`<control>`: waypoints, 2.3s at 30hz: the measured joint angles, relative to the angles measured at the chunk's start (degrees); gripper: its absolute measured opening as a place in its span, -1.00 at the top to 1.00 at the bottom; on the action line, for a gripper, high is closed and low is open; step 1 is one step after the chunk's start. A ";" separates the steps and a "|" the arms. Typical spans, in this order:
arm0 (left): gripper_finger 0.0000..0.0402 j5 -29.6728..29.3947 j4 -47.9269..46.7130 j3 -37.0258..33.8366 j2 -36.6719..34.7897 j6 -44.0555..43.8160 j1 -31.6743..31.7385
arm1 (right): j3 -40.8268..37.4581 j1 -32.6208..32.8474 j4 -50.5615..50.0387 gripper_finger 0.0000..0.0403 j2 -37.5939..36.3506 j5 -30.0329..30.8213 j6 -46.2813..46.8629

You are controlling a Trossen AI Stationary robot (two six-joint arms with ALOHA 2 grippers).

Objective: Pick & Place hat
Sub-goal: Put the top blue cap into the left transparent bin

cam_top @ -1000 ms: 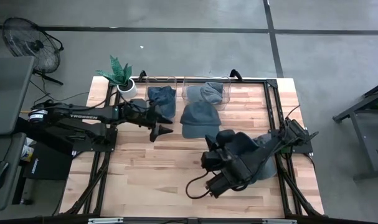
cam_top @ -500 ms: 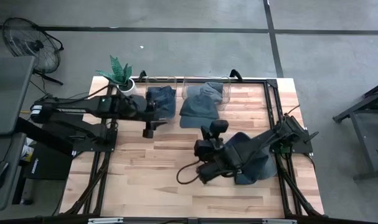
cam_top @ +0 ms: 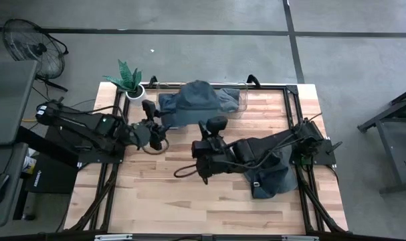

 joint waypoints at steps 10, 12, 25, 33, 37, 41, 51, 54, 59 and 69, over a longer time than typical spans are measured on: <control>-0.20 -14.44 0.42 -0.06 5.23 1.45 -1.76 | 0.00 -1.76 10.50 1.00 0.00 -0.54 -9.14; -0.20 -16.32 1.24 -0.09 6.00 1.46 -1.81 | 0.00 -1.75 10.68 1.00 0.00 -1.43 -8.93; -0.20 -17.47 10.57 -0.07 7.32 3.60 -1.81 | -0.09 -1.72 9.96 1.00 0.31 -5.30 -5.38; -0.20 -16.69 13.73 -0.07 7.33 6.02 -1.81 | -0.09 -1.72 10.02 1.00 0.31 -7.10 -4.38; -0.20 -16.55 14.68 -0.07 7.34 5.62 -1.81 | -0.09 -1.72 10.00 1.00 0.31 -8.06 -4.38; -0.15 -16.52 15.85 -0.07 7.36 5.46 -1.81 | -0.09 -1.70 9.97 1.00 0.31 -8.08 -4.38; 0.56 -16.47 16.67 -0.07 7.36 5.44 -1.81 | -0.09 -1.91 10.00 1.00 0.31 -8.25 -4.34; 0.84 -16.25 16.44 -0.09 7.38 5.44 -1.81 | -0.09 -2.43 10.14 1.00 0.31 -9.05 -4.25; 0.94 -14.75 16.04 -0.17 7.38 5.41 -1.77 | -0.09 -2.84 9.95 1.00 0.31 -9.76 -3.78; 0.98 -14.77 16.30 -0.15 7.38 4.82 -1.85 | -0.09 -2.40 9.60 0.61 0.33 -8.63 -4.38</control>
